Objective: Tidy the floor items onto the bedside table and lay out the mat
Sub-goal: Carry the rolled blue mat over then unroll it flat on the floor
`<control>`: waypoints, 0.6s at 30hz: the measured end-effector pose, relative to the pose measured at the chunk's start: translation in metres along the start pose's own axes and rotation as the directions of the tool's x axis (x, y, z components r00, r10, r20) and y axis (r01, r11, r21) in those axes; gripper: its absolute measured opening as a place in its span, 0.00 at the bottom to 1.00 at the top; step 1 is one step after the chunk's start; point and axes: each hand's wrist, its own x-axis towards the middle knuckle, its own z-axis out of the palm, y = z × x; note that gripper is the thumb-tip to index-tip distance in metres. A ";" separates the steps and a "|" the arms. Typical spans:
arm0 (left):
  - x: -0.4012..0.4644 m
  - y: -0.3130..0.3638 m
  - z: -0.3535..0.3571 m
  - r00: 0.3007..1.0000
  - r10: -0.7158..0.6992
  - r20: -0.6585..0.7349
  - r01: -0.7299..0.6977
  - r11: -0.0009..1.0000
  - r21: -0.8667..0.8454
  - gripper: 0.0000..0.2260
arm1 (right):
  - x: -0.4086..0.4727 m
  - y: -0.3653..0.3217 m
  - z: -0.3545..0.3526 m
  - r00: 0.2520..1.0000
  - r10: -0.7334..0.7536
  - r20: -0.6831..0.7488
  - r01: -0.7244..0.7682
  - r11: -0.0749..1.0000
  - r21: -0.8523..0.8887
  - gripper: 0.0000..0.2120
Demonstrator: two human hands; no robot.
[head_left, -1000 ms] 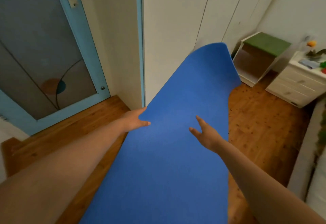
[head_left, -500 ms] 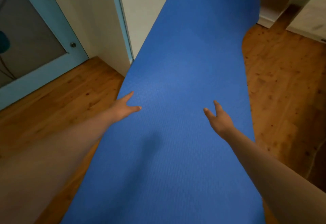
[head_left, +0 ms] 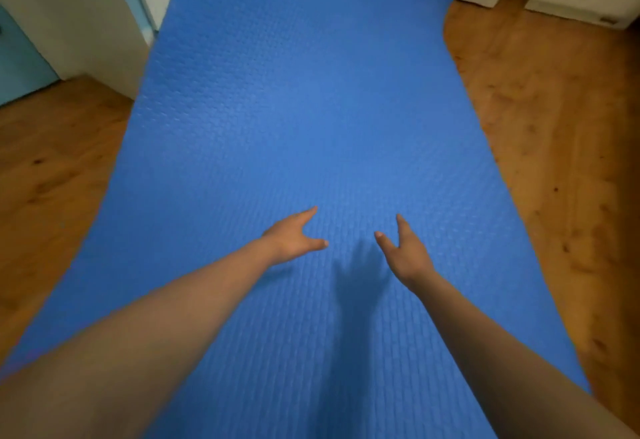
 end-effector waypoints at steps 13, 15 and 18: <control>0.036 0.131 0.205 0.903 0.235 0.359 -0.277 0.958 0.071 0.36 | -0.028 0.192 -0.082 0.856 0.439 -0.273 -0.476 0.876 -0.083 0.34; 0.041 0.135 0.217 0.903 0.214 0.372 -0.265 0.960 0.093 0.37 | -0.017 0.206 -0.089 0.839 0.444 -0.314 -0.494 0.864 -0.098 0.34; 0.045 0.133 0.219 0.908 0.191 0.373 -0.248 0.963 0.110 0.36 | -0.001 0.213 -0.092 0.823 0.459 -0.336 -0.518 0.848 -0.110 0.34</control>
